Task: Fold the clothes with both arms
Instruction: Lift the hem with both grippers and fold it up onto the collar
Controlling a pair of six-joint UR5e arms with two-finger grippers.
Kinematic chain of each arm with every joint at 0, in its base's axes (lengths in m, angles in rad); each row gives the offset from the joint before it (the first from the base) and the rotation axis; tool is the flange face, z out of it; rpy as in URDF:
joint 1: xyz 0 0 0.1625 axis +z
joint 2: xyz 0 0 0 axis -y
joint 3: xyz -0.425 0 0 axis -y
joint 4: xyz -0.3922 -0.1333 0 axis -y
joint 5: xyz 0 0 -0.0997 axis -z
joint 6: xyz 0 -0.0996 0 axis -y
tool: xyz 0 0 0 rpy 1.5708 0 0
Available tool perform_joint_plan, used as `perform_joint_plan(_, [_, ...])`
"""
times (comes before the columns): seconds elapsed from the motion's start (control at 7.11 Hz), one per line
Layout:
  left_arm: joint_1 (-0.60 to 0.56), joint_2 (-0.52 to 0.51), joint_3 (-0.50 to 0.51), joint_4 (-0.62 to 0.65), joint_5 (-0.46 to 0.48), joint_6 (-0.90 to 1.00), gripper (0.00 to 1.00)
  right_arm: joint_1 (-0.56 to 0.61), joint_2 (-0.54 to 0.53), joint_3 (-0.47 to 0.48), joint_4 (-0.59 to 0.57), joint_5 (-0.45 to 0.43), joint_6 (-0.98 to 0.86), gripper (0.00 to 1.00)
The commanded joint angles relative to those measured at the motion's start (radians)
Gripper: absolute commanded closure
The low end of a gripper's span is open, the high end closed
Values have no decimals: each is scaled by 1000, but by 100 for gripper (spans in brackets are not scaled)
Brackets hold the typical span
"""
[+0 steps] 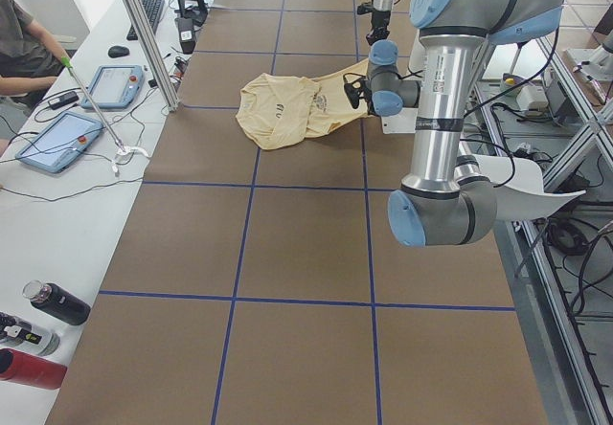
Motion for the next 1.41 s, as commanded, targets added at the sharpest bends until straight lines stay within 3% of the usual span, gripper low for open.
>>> perform_joint_plan(0.0, [-115,-14,-7,0,-41,8,100,226,13,-23,-1,205,-15,100])
perform_joint_plan(0.14, [-187,-49,37,1,-43,84,100,364,83,-77,0,322,-38,100])
perform_joint_plan(0.42, [-298,-151,159,3,-46,114,100,502,212,-204,-3,415,-84,100])
perform_joint_plan(0.7, [-368,-172,197,3,-47,164,100,592,293,-318,-21,434,-191,100])
perform_joint_plan(0.98, [-389,-181,233,1,-46,178,100,668,486,-393,-268,428,-335,100])
perform_joint_plan(1.27, [-404,-239,304,0,-44,178,100,721,524,-477,-288,425,-456,100])
